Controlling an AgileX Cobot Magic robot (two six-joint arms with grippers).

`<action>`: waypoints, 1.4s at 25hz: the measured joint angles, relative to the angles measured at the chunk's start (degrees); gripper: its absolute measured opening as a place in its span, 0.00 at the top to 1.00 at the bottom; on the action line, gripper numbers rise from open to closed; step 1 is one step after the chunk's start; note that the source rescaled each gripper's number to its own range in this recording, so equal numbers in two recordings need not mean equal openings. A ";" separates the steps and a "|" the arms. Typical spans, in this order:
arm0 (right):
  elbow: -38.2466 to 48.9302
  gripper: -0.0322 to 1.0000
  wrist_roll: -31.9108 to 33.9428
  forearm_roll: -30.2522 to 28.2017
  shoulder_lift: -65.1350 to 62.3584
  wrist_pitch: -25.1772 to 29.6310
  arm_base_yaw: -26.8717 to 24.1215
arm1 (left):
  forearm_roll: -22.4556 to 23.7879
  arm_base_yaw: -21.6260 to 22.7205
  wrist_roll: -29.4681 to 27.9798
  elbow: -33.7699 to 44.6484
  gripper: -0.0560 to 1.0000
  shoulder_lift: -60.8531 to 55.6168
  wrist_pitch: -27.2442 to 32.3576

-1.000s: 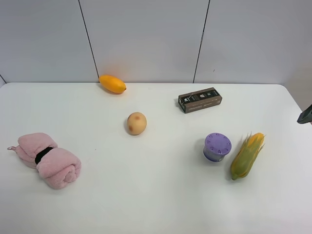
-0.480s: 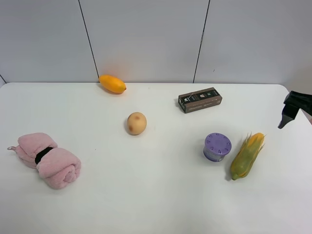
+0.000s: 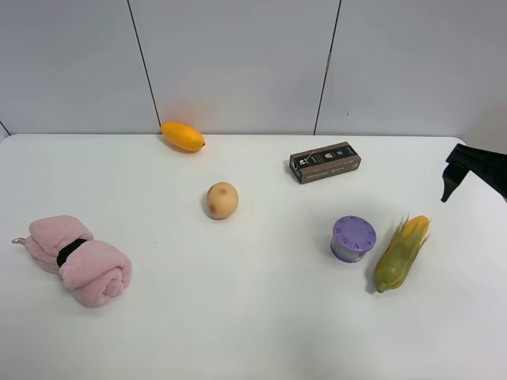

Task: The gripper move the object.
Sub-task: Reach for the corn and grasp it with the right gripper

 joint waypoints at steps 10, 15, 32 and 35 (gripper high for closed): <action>-0.04 0.00 0.26 5.46 11.87 -9.21 0.00 | 0.00 0.00 0.00 0.00 0.00 0.00 0.00; -0.04 0.00 -0.22 6.78 16.03 -12.08 0.00 | 0.00 0.00 0.00 0.00 0.00 0.00 0.00; -0.11 0.00 -1.57 8.30 25.58 -16.91 0.00 | 0.00 0.00 0.00 0.00 0.00 0.00 0.00; -0.11 0.00 -2.17 9.46 27.22 -18.16 0.00 | 0.00 0.00 0.00 0.00 0.00 0.00 0.00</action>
